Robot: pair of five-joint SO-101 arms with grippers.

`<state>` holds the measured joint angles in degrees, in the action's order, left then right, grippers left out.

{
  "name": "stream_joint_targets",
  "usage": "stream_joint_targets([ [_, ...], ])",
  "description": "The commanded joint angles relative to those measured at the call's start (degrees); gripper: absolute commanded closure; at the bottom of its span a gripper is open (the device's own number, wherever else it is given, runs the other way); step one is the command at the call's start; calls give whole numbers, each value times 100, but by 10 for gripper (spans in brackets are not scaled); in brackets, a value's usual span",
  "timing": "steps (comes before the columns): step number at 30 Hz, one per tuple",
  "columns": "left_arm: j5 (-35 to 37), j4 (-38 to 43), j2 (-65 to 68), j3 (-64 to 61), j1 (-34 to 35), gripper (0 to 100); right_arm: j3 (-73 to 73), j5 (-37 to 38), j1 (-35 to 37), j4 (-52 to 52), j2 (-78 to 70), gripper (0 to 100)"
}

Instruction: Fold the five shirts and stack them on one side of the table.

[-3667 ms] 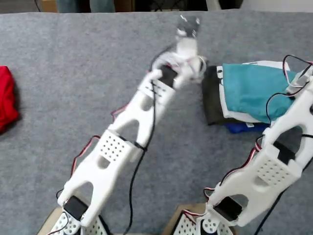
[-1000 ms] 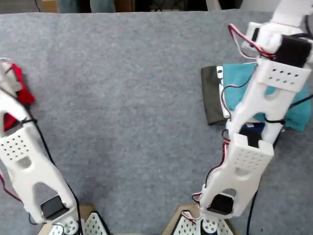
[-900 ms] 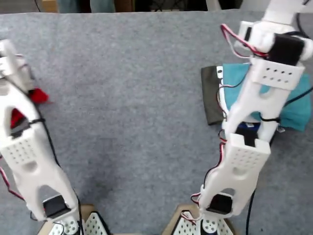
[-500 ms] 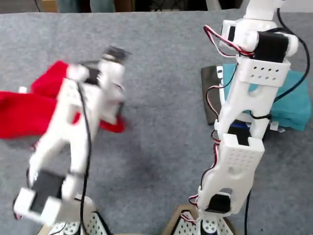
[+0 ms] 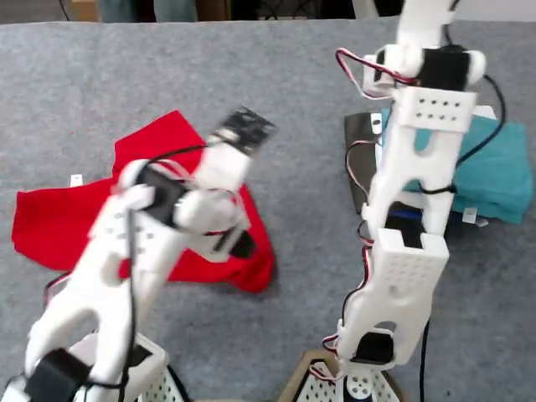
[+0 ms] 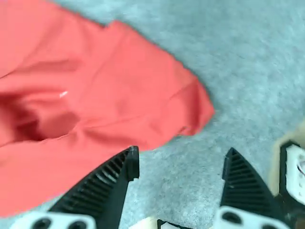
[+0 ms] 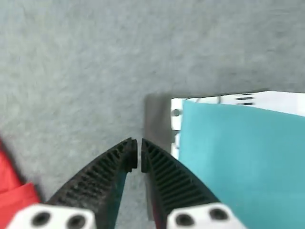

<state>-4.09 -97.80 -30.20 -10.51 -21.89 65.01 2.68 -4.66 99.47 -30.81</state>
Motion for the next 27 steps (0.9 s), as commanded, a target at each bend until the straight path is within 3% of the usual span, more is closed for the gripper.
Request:
stream_joint_targets([
  [1,-44,-79,-633,303,1165,697,-338,35,563,-308,286,972],
  [4,-18,167,-835,31,2695,697,-884,35,1116,-624,286,972],
  [7,-35,1073,-659,-919,4145,697,-1376,18,1644,-897,286,972],
  [10,-18,2013,-97,-1569,5077,697,-1912,-9,2259,-1178,277,972],
  [13,-9,2321,730,-1490,5833,697,-2457,-105,2919,-1477,154,972],
  [16,0,2391,1705,-1024,6360,697,-2633,-264,3358,-1565,-145,922],
  [21,79,2295,3385,233,6774,698,-2545,-396,3666,-1538,-910,713],
  [27,352,985,4791,2026,6756,698,-2158,-413,3473,-1002,-1314,691],
])
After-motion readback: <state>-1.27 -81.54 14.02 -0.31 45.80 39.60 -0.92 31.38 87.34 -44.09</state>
